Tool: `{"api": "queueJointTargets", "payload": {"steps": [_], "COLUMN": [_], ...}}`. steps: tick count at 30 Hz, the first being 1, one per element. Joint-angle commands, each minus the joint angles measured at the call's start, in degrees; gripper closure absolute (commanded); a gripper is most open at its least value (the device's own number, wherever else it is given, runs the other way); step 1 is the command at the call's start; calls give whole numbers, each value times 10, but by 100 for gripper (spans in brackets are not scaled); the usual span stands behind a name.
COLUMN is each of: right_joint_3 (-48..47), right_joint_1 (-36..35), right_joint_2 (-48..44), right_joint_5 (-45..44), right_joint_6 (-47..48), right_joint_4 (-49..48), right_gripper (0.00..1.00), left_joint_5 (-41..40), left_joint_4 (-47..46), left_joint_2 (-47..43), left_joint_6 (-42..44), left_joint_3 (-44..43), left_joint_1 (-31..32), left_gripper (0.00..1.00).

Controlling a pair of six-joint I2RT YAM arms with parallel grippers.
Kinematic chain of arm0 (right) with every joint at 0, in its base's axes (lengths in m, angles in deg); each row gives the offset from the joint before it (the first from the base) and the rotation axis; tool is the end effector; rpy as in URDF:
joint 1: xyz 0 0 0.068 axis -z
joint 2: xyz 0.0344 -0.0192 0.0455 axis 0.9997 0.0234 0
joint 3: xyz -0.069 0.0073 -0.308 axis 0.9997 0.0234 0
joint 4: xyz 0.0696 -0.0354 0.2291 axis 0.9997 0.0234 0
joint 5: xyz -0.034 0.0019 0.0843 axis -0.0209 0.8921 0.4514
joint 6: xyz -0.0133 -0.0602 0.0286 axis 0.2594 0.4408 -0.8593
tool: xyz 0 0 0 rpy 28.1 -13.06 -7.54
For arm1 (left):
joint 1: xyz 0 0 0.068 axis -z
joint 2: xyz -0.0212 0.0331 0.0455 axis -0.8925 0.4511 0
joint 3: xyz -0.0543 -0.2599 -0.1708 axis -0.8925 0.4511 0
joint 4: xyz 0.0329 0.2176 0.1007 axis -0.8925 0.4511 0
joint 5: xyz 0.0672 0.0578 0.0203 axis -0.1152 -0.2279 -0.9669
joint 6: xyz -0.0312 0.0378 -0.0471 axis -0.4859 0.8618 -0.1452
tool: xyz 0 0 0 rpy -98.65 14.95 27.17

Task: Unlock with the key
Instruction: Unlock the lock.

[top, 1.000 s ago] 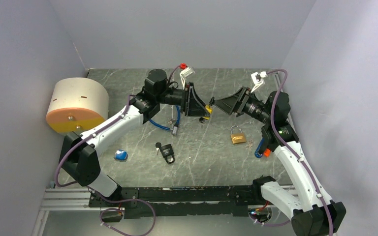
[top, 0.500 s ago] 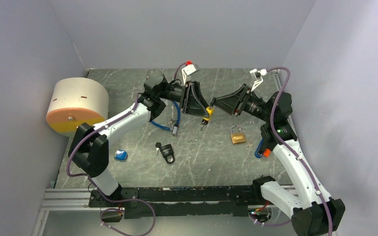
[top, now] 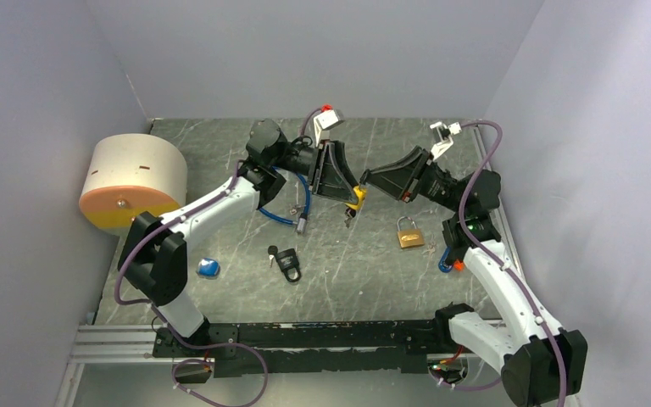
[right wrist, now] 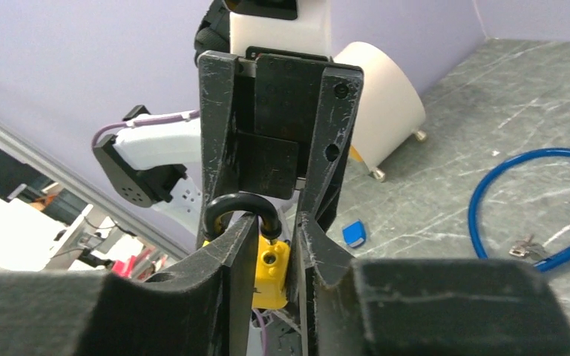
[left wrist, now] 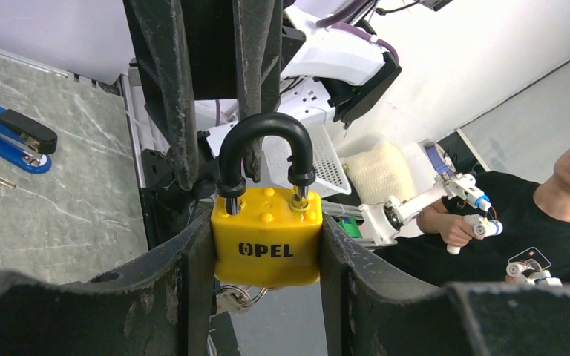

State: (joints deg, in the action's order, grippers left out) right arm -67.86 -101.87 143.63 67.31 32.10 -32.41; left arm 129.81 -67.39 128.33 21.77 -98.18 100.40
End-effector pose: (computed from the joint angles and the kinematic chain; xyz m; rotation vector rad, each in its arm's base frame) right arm 0.1627 0.0821 0.4237 -0.3512 1.5038 1.5352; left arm 0.2535 -0.2586 0.4365 1.0915 1.5839 -2.0864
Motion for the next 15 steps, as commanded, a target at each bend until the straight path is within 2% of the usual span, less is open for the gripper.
{"api": "queueJointTargets", "payload": {"steps": [1,4,6,9,15], "right_joint_3": [18,15,10,4,-18], "right_joint_1": [0,0,0,0,0], "right_joint_2": [0,-2,-8,-29,-66], "right_joint_5": [6,-1,-12,-40,-106], "right_joint_6": [-60,-49,-32,6,92], "right_joint_4": [-143,-117,-77,-1,208], "right_gripper": [77,93,100,100,100], "left_joint_5": [5,-3,-11,-31,-72], "left_joint_4": [-10,38,69,157,341], "left_joint_2": [-14,-24,-33,-52,-79], "left_joint_6": [9,47,72,138,273], "left_joint_3": [-31,-32,-30,-29,-42], "left_joint_1": [4,4,3,4,3], "left_gripper": [97,98,97,98,97]}}
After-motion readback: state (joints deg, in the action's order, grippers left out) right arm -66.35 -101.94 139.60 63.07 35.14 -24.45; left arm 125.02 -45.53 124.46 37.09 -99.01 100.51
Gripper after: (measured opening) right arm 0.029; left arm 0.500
